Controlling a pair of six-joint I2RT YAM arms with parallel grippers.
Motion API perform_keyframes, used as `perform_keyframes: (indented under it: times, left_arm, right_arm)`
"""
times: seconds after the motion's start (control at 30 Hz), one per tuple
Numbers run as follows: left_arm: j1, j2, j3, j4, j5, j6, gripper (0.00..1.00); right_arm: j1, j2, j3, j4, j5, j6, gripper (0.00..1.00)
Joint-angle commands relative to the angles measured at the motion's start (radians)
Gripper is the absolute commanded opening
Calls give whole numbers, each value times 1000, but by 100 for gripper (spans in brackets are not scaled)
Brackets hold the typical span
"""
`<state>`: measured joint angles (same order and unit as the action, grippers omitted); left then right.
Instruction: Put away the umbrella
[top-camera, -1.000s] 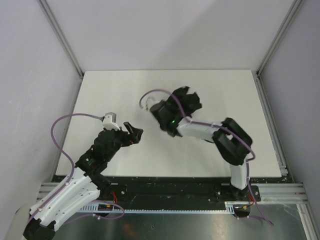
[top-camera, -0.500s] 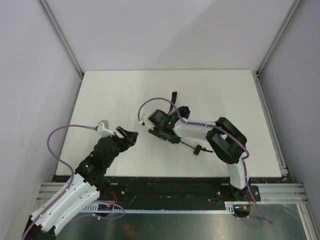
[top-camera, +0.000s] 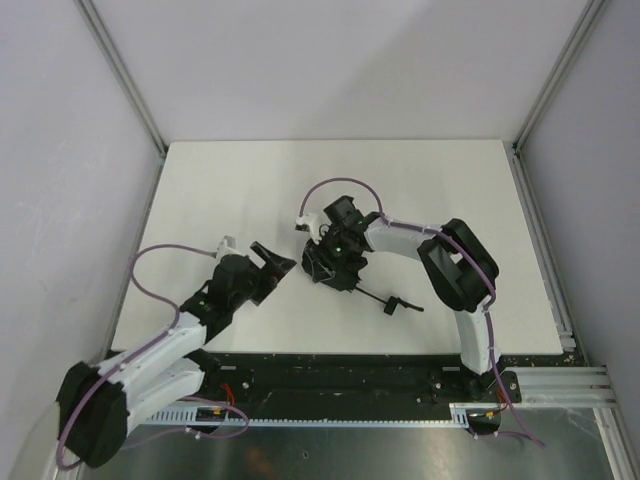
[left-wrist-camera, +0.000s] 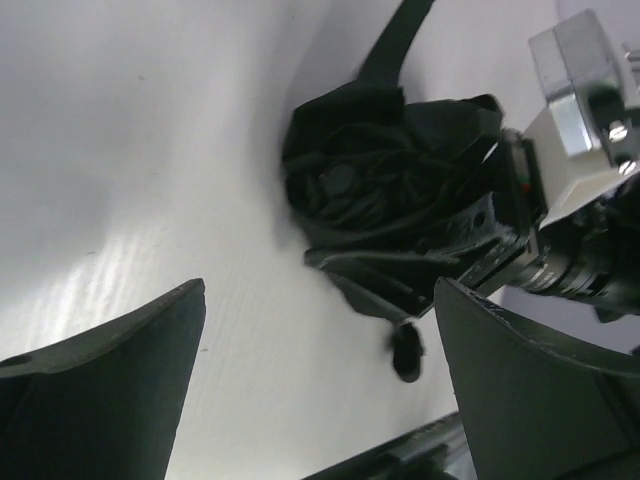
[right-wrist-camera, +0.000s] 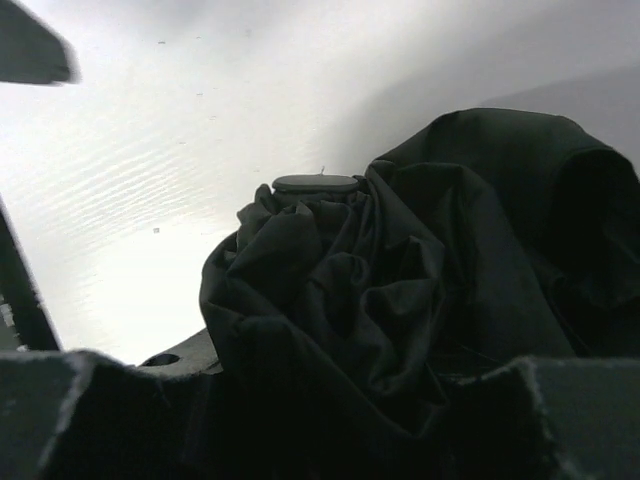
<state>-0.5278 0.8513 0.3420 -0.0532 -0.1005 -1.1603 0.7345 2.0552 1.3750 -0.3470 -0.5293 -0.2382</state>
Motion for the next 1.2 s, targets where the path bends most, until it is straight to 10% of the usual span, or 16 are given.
perform_keyframes:
  times: [0.0, 0.93, 1.17]
  left_arm:
    - [44, 144, -10, 283, 152, -156, 99]
    - [-2, 711, 9, 751, 167, -101, 97]
    - [-28, 835, -13, 781, 138, -82, 80]
  right_arm:
    - [6, 144, -82, -131, -140, 33, 0]
    - [4, 106, -79, -94, -99, 34, 0]
    - [21, 80, -76, -81, -106, 13, 0]
